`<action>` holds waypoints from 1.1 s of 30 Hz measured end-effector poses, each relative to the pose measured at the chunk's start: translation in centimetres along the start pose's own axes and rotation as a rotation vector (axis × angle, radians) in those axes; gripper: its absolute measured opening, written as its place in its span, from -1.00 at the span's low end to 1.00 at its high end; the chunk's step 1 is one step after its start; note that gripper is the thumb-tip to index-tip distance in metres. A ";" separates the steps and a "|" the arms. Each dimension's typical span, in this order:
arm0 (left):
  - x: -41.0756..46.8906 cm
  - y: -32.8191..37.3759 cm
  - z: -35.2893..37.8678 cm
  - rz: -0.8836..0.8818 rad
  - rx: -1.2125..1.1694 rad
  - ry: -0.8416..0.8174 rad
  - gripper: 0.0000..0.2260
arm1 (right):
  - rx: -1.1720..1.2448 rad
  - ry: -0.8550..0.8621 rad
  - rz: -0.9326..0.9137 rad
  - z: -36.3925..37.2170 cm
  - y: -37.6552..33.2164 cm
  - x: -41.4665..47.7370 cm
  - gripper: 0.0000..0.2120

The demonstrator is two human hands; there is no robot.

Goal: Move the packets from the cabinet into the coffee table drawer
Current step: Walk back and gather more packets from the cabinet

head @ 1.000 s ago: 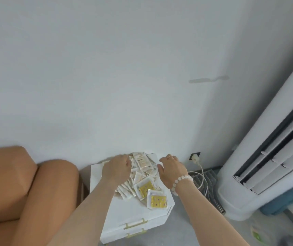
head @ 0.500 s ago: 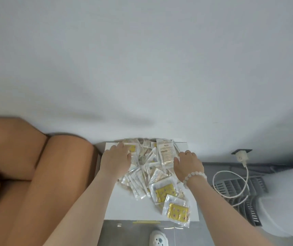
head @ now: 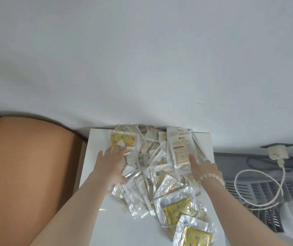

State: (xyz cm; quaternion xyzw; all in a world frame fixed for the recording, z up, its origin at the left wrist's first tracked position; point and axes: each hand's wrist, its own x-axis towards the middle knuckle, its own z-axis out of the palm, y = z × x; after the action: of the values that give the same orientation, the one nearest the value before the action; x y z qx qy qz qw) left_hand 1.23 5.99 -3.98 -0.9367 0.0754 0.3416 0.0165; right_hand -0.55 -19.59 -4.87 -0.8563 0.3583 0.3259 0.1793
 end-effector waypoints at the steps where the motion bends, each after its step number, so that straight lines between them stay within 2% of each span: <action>1: 0.4 -0.2 0.6 -0.004 -0.028 -0.028 -0.03 | 0.033 -0.001 0.013 0.4 -0.6 0.5 -0.20; 5: 0.5 -0.2 2.0 -0.046 -0.182 -0.076 0.11 | 0.148 0.040 0.143 1.4 -1.9 1.0 0.00; 7: 0.4 0.2 2.4 -0.091 -0.220 -0.021 0.10 | 0.228 0.050 0.205 1.6 -1.9 0.9 0.06; 11: 0.0 1.1 3.1 -0.206 -0.128 0.151 -0.04 | 0.310 0.042 0.283 1.3 -2.4 -0.2 0.13; 15: 0.3 1.9 3.3 -0.253 -0.113 0.147 -0.29 | 0.402 -0.044 0.224 1.9 -3.0 0.4 0.29; 16: 0.5 1.9 3.2 -0.236 -0.138 0.142 -0.38 | 0.418 -0.086 0.195 2.0 -2.9 0.6 0.23; 18: 0.6 1.8 3.0 -0.201 -0.195 0.129 -0.55 | 0.423 -0.117 0.184 1.5 -3.1 0.2 -0.05; 20: 0.6 1.6 2.8 -0.183 -0.249 0.107 -0.65 | 0.378 -0.114 0.201 1.2 -3.1 0.0 -0.15; 23: 0.4 1.3 3.0 -0.150 -0.288 0.060 -0.65 | 0.337 -0.079 0.199 1.5 -2.8 -0.3 -0.25; 27: -0.2 1.1 3.4 -0.095 -0.296 0.070 -0.66 | 0.340 -0.047 0.153 1.5 -2.4 -0.6 -0.53; 30: -0.8 0.8 3.0 -0.072 -0.333 0.110 -0.63 | 0.435 -0.040 0.141 1.6 -2.1 -1.0 -0.38; 33: -1.3 0.1 2.8 -0.080 -0.509 0.106 -0.63 | 0.540 -0.057 0.133 1.7 -1.8 -1.7 -0.27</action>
State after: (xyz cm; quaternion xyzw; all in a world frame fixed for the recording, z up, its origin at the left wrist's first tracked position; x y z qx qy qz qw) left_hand -1.54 6.30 -5.33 -0.9294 -0.0492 0.2993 -0.2103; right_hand -0.86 -16.64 -4.81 -0.7427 0.4824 0.2533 0.3894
